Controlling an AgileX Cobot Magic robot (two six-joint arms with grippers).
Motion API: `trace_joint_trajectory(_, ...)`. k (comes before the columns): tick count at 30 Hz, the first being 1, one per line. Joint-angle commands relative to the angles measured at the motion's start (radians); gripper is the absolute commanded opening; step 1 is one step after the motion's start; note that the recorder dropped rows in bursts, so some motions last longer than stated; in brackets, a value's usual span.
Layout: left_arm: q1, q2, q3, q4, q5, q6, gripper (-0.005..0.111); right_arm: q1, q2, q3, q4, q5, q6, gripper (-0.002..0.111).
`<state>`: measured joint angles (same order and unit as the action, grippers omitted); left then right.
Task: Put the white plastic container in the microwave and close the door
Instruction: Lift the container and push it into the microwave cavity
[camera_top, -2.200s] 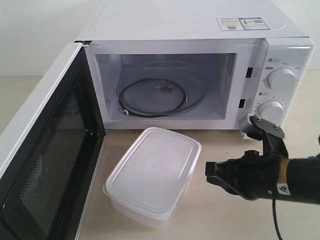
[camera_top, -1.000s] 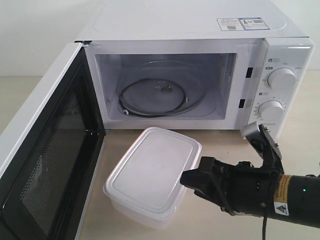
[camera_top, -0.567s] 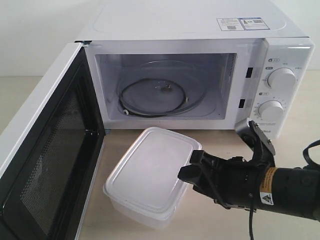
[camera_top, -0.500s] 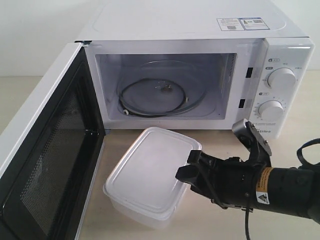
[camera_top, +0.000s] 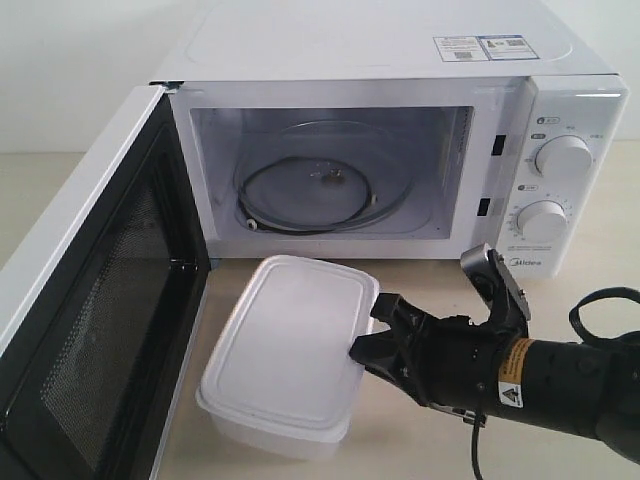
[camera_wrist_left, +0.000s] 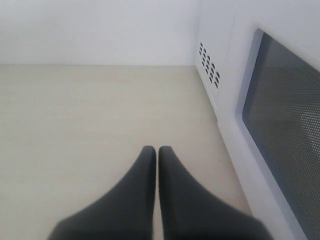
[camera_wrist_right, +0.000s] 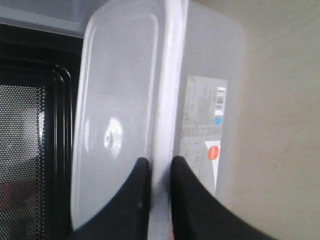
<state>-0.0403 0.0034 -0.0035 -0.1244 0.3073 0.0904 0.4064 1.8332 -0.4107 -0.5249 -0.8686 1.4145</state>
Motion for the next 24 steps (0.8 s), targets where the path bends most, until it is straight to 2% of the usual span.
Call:
trace_joint_trajectory(1, 0.002, -0.003, 0.004, 0.002, 0.000, -0.009, 0.004, 0.001, 0.007, -0.001, -0.008, 0.007, -0.015, 0.000)
trace_joint_trajectory(19, 0.002, -0.003, 0.004, 0.002, 0.000, -0.009, 0.004, 0.001, 0.004, -0.001, -0.001, -0.188, -0.136, 0.000)
trace_joint_trajectory(24, 0.002, -0.003, 0.004, 0.002, 0.000, -0.009, 0.004, 0.001, 0.004, -0.001, 0.089, -0.205, -0.138, 0.000)
